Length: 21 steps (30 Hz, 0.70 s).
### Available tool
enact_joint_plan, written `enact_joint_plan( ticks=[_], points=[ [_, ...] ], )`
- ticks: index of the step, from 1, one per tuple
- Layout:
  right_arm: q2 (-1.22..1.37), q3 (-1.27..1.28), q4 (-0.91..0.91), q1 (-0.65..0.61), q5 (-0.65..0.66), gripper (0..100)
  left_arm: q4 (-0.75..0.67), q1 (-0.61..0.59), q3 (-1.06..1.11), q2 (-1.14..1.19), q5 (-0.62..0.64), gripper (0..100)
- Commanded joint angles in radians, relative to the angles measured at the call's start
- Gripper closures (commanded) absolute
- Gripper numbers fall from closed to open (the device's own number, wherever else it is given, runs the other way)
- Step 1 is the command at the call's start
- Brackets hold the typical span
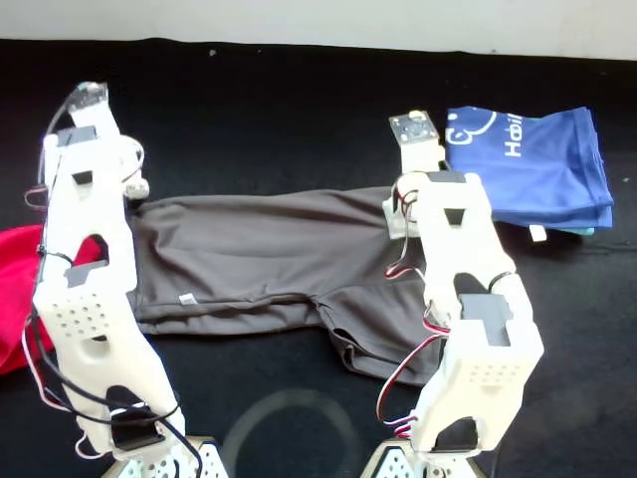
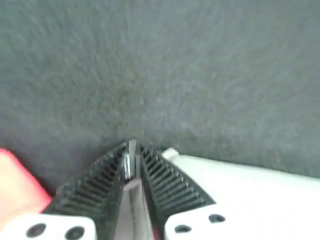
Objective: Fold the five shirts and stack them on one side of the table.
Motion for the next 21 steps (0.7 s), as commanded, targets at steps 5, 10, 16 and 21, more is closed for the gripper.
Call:
enact_joint_plan(
  ticks=[5,10,16,21],
  points=[
    [-0.097,-0.054,0.007,-0.059,-0.008,99.1,0.060,0.041,-0.064,-0.082,0.017,99],
    [-0.097,-0.077,0.007,-0.071,-0.006,99.1,-0.043,0.045,-0.070,0.054,0.017,99],
    [-0.001,-0.084,0.002,-0.059,-0.003,99.1,-0.110,0.033,-0.071,0.117,0.017,99],
    [0.105,-0.153,-0.019,-0.013,-0.002,99.1,-0.144,-0.010,-0.071,0.117,0.011,99]
  ],
)
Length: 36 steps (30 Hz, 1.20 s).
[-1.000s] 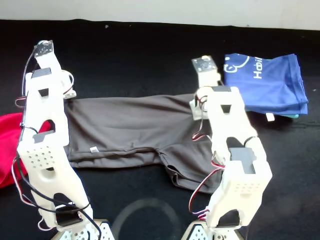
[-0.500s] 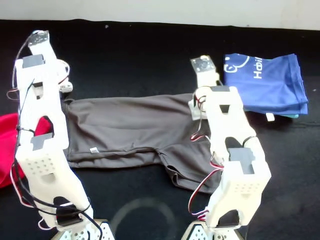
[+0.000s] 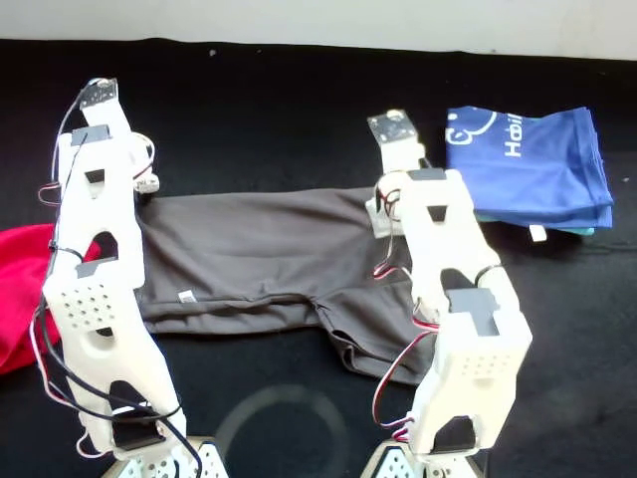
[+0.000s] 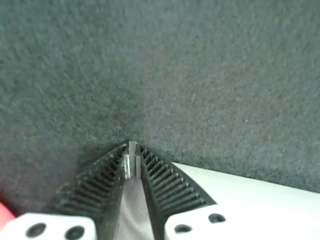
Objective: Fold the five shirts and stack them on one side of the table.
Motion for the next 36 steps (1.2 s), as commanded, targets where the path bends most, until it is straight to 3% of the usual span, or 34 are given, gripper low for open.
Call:
enact_joint_plan(
  ticks=[1,7,11,24,32,36],
  points=[
    [0.039,-0.099,-0.013,0.056,-0.002,99.1,-0.043,-0.048,-0.028,-0.004,0.000,99],
    [0.062,-0.202,0.002,0.107,-0.002,99.1,-0.066,-0.067,-0.030,-0.008,-0.051,99],
    [0.061,-0.297,0.114,0.081,-0.002,99.1,-0.049,-0.065,-0.050,-0.021,-0.051,99],
    [0.059,-0.788,0.503,-0.027,-0.008,99.1,0.419,-0.064,-0.268,-0.297,-0.055,99],
    [0.061,-1.064,0.743,-0.028,-0.008,99.1,0.638,-0.030,-0.263,-0.435,-0.057,99],
    [0.061,-1.167,0.858,-0.028,-0.008,99.1,0.674,-0.025,-0.211,-0.444,-0.097,99]
  ],
)
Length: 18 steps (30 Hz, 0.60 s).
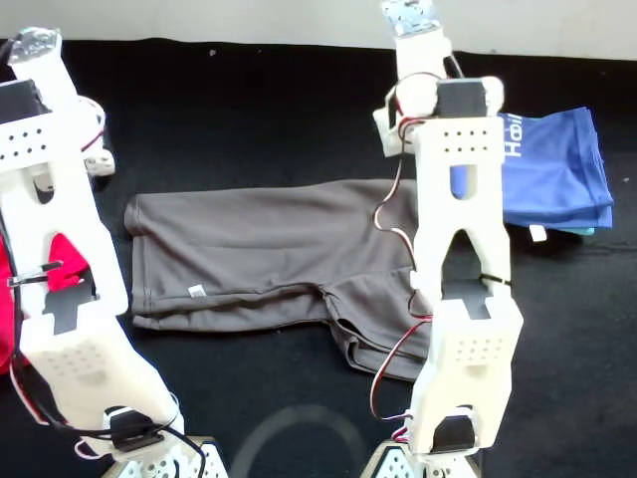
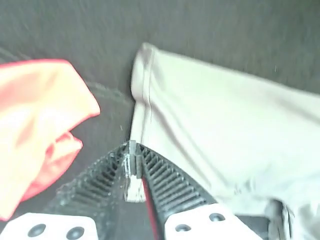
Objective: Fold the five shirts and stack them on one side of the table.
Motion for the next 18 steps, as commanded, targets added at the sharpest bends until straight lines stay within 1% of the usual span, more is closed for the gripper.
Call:
enact_joint_plan(
  ticks=[1,3,7,12,15,18],
  points=[
    [-0.008,-0.122,0.088,-0.010,-0.008,99.1,0.021,0.022,0.054,-0.067,-0.055,99],
    [-0.010,-0.154,0.119,-0.010,-0.008,99.1,0.020,0.024,0.133,-0.067,-0.060,99],
    [-0.012,-0.168,0.119,-0.013,-0.009,99.1,-0.114,0.024,0.314,-0.068,-0.060,99],
    [-0.082,-0.156,0.120,-0.068,-0.092,99.1,-0.215,0.058,0.510,-0.073,-0.060,99],
    [-0.200,-0.061,0.120,-0.114,-0.100,99.2,-0.293,0.062,0.633,-0.124,-0.060,99],
    [-0.340,0.133,0.119,-0.133,-0.100,99.2,-0.382,0.062,0.777,-0.208,-0.069,99]
  ],
)
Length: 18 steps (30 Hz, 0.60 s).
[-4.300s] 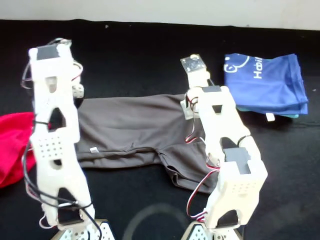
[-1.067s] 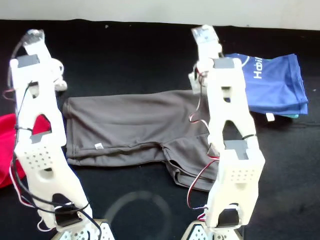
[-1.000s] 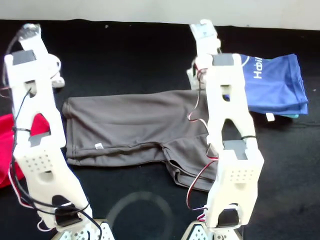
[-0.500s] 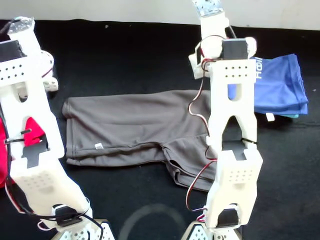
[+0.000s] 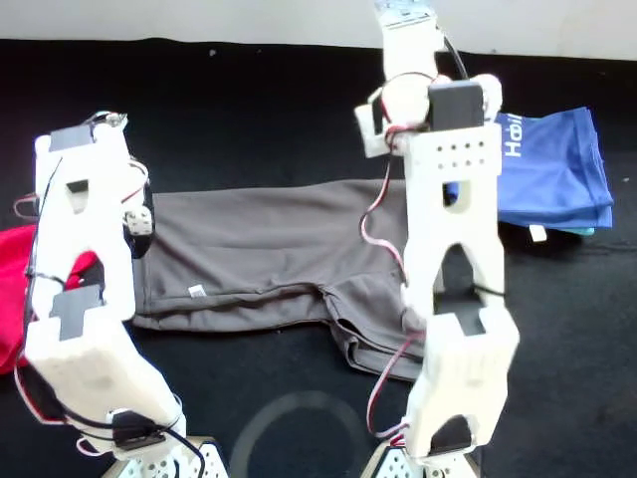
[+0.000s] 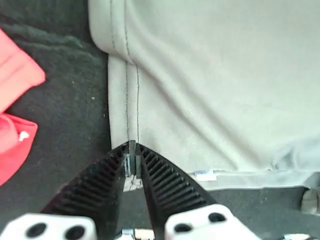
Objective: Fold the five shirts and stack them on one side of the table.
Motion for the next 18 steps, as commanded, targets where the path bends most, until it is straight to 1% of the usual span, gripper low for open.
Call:
enact_joint_plan(
  ticks=[1,4,7,10,13,16,18],
  points=[
    [-0.216,0.209,0.012,-0.024,-0.012,99.2,-0.115,0.021,0.160,-0.143,-0.043,99],
    [-0.346,0.435,-0.002,-0.018,-0.009,99.2,-0.238,0.025,0.343,-0.217,-0.081,99],
    [-0.460,0.690,-0.087,-0.021,-0.006,99.2,-0.333,0.025,0.479,-0.277,-0.081,99],
    [-0.539,0.981,-0.246,-0.022,-0.006,99.2,-0.364,0.025,0.565,-0.326,-0.081,99],
    [-0.591,1.287,-0.452,-0.022,-0.005,99.2,-0.368,0.025,0.627,-0.354,-0.081,99],
    [-0.610,1.512,-0.639,-0.022,-0.005,99.2,-0.414,0.025,0.687,-0.364,-0.083,99],
    [-0.610,1.609,-0.728,-0.021,-0.005,99.2,-0.427,0.025,0.720,-0.369,-0.083,99]
  ],
)
